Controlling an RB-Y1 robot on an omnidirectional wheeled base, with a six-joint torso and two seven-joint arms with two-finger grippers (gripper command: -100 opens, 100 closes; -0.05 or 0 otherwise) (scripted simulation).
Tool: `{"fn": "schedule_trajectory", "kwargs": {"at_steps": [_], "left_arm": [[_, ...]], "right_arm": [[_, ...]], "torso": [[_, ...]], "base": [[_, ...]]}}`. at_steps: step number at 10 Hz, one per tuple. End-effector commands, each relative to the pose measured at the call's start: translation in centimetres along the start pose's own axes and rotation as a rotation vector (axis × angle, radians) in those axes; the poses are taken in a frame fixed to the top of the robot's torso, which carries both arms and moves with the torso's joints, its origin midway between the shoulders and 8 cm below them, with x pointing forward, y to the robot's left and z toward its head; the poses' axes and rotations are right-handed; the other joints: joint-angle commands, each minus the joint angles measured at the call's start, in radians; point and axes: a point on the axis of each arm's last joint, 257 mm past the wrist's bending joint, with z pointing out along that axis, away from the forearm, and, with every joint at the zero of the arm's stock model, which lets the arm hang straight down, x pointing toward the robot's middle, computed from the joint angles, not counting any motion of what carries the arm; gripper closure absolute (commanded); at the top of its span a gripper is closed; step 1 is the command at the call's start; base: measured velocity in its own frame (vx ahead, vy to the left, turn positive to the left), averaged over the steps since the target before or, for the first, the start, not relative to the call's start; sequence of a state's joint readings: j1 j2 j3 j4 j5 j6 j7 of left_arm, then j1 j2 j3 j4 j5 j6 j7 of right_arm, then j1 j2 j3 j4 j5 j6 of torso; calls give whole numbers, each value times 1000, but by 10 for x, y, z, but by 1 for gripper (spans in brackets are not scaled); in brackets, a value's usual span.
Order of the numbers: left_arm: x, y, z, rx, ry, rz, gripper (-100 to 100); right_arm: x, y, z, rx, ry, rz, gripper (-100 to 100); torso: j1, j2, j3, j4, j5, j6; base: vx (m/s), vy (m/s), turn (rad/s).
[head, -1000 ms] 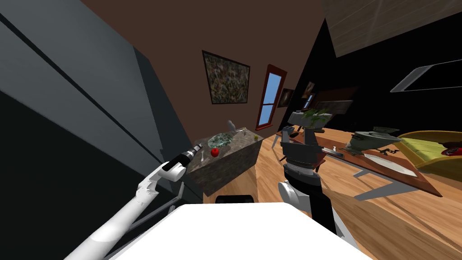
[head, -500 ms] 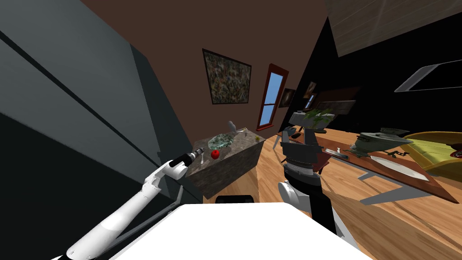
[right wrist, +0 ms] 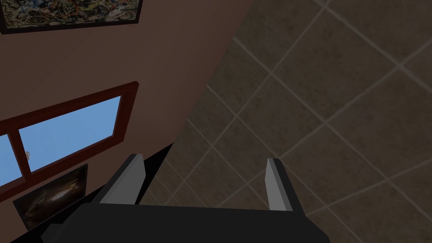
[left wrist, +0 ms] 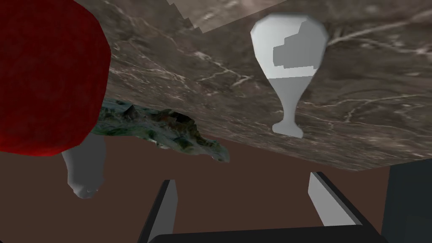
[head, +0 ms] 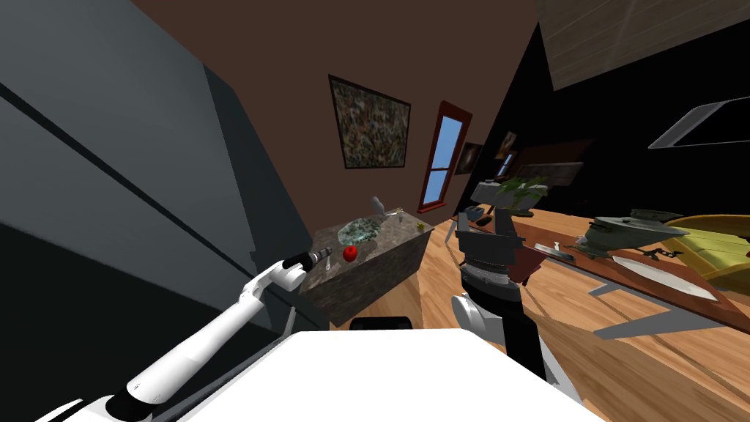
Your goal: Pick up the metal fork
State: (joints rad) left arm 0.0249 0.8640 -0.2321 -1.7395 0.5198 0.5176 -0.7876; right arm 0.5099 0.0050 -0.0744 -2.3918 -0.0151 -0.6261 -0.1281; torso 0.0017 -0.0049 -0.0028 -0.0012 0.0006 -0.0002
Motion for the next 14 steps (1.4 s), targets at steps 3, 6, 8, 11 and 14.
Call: {"fn": "schedule_trajectory", "kwargs": {"at_steps": [3, 6, 8, 11, 14], "left_arm": [[24, 19, 5, -63, 85, 57, -100], [31, 26, 5, -83, 111, 77, -100], [30, 37, 7, -103, 108, 65, -100], [26, 59, 10, -136, 95, 39, -100], [24, 75, 12, -159, 86, 21, -100]], "right_arm": [[0, 0, 0, 0, 0, 0, 0], [0, 0, 0, 0, 0, 0, 0], [0, 0, 0, 0, 0, 0, 0], [0, 0, 0, 0, 0, 0, 0], [0, 0, 0, 0, 0, 0, 0]], "torso": [[-1, 2, 1, 1, 0, 0], [-1, 2, 1, 1, 0, 0], [-2, 4, 2, 1, 0, 0], [-2, 8, 4, 2, 0, 0], [-2, 8, 4, 2, -1, 1]], "base": [[33, 12, 3], [29, 9, 1], [-8, -2, -68], [-41, 1, -175], [-34, 0, -149]]}}
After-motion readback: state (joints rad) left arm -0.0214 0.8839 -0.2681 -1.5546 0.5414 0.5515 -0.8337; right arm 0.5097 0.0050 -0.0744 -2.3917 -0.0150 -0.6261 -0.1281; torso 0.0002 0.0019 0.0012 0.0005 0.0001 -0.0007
